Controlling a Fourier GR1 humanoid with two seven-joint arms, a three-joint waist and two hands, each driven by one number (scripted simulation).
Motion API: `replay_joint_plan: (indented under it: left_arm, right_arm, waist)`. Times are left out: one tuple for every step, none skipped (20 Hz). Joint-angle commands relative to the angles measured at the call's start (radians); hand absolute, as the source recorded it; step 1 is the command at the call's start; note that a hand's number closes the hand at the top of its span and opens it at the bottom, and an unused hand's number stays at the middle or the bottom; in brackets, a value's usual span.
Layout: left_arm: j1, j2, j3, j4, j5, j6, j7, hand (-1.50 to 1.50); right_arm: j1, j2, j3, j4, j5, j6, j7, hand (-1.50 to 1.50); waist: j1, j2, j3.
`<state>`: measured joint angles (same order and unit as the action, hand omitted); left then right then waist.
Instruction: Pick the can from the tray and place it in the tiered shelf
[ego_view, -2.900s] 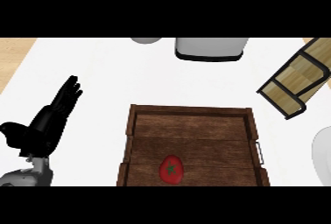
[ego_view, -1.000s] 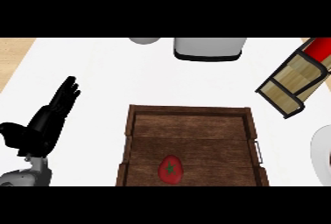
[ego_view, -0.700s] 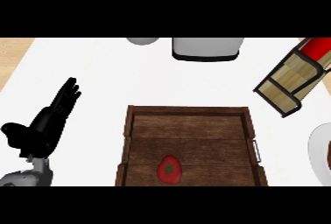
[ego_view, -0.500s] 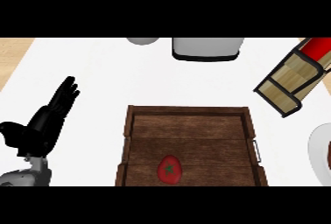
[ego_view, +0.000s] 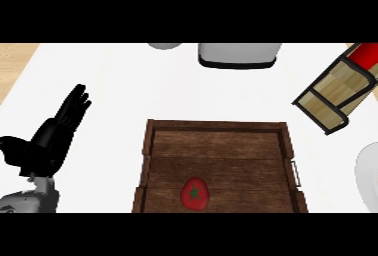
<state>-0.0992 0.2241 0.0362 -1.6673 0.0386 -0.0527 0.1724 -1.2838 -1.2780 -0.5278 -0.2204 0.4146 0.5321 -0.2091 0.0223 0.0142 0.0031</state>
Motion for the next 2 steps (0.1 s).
replay_joint_plan:
  left_arm:
    - [0.007,0.022,0.024,0.006,0.024,-0.029,-0.022,0.00]
    - [0.009,0.013,0.002,0.004,0.010,-0.025,-0.004,0.00]
  right_arm:
    - [0.019,-0.100,-0.053,0.076,-0.043,0.112,0.015,-1.50]
    - [-0.001,-0.124,-0.062,0.075,-0.051,0.127,0.034,-1.50]
  waist:
    - [0.012,0.006,0.002]
    - [0.016,0.008,0.003]
